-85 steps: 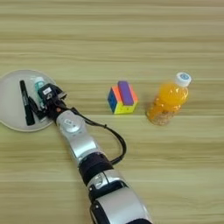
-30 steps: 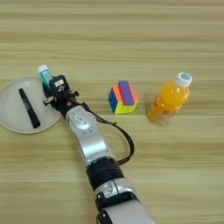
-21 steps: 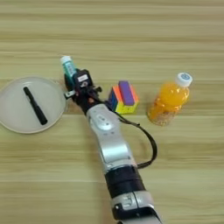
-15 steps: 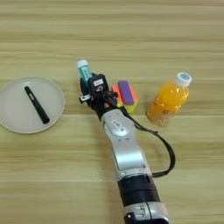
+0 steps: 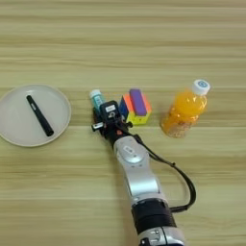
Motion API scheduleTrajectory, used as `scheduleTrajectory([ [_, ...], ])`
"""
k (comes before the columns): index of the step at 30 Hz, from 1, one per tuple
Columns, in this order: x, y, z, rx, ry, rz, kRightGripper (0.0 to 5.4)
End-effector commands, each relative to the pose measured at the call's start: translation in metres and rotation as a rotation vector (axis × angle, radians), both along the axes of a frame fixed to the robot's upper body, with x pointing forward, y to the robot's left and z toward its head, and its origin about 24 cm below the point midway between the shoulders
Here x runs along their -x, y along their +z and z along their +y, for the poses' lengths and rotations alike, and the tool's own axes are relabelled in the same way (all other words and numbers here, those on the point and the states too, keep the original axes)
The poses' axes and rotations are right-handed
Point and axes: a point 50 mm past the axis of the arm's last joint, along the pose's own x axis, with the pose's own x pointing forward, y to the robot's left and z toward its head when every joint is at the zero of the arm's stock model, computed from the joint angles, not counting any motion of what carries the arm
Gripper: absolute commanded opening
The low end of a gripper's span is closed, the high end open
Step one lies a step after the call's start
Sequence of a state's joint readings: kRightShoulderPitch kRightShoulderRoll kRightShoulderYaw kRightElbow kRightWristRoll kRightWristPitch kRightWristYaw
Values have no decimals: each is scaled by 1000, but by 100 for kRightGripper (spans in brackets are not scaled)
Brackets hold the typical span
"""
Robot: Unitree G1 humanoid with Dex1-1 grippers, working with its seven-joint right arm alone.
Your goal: Move the objects on the table
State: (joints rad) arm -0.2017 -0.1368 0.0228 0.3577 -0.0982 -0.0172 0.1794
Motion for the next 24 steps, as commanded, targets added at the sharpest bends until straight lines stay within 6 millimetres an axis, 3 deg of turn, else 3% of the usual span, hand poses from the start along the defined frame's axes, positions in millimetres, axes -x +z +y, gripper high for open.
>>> scheduleTrajectory([
  [1, -12, 14, -1, 20, 2, -62, 167],
  [14, -12, 13, -1, 29, 5, -64, 167],
  [15, -12, 13, -1, 29, 5, -66, 204],
  [20, -12, 19, 0, 14, 4, -99, 274],
  [24, -12, 35, 4, -22, 13, -196, 344],
])
